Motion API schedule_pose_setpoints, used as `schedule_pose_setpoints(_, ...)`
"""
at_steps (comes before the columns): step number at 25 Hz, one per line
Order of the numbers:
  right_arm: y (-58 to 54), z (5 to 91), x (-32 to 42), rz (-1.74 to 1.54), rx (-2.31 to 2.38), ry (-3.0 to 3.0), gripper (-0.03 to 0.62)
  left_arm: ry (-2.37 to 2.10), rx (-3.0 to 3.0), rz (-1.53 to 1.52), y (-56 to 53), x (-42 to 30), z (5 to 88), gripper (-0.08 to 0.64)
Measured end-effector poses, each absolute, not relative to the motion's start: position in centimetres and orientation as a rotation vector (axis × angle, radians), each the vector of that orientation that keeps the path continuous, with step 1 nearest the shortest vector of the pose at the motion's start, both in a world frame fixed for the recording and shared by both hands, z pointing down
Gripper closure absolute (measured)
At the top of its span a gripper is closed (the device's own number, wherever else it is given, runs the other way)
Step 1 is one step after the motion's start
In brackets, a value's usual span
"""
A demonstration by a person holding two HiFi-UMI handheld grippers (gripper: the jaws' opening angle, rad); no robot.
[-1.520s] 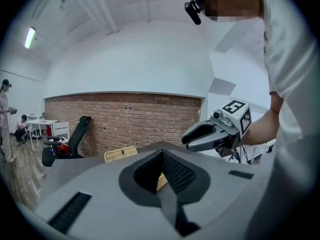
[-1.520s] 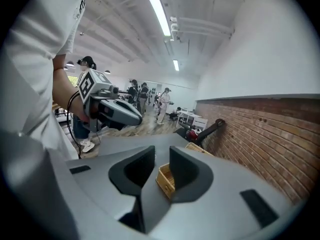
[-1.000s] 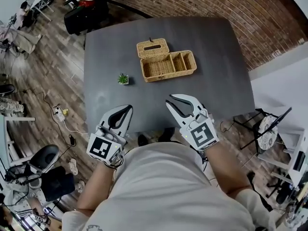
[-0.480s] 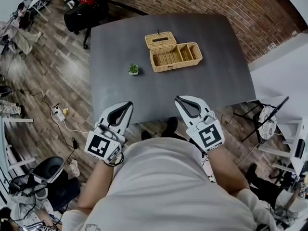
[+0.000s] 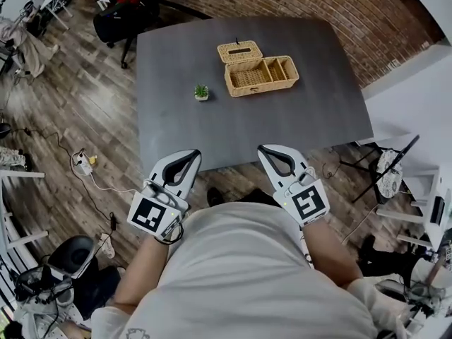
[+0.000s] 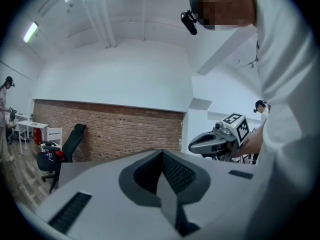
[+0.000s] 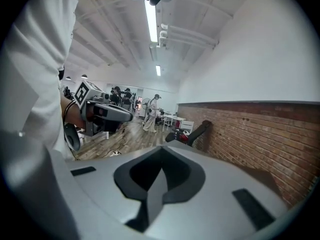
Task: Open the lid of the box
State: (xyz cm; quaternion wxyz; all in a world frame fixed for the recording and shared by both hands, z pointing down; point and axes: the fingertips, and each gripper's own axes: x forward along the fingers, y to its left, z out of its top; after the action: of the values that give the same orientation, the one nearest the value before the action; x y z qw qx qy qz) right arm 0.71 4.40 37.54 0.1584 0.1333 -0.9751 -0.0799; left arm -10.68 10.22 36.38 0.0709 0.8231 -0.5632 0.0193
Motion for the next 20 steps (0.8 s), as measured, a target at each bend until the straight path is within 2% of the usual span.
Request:
schedule_pose_setpoints(8, 5.9, 36.6, 2.5, -0.259, 0.268, -2.814, 0.586, -1.739, 2.487, 0.031, 10.9, -8.0, 34.9, 0.549)
schedule_pose_setpoints(20, 6.8, 36.3, 9.8, -0.262, 0.173, -2.846, 0.586, -1.797, 2.466, 0.054, 11.1, 0.2, 34.4, 0.549)
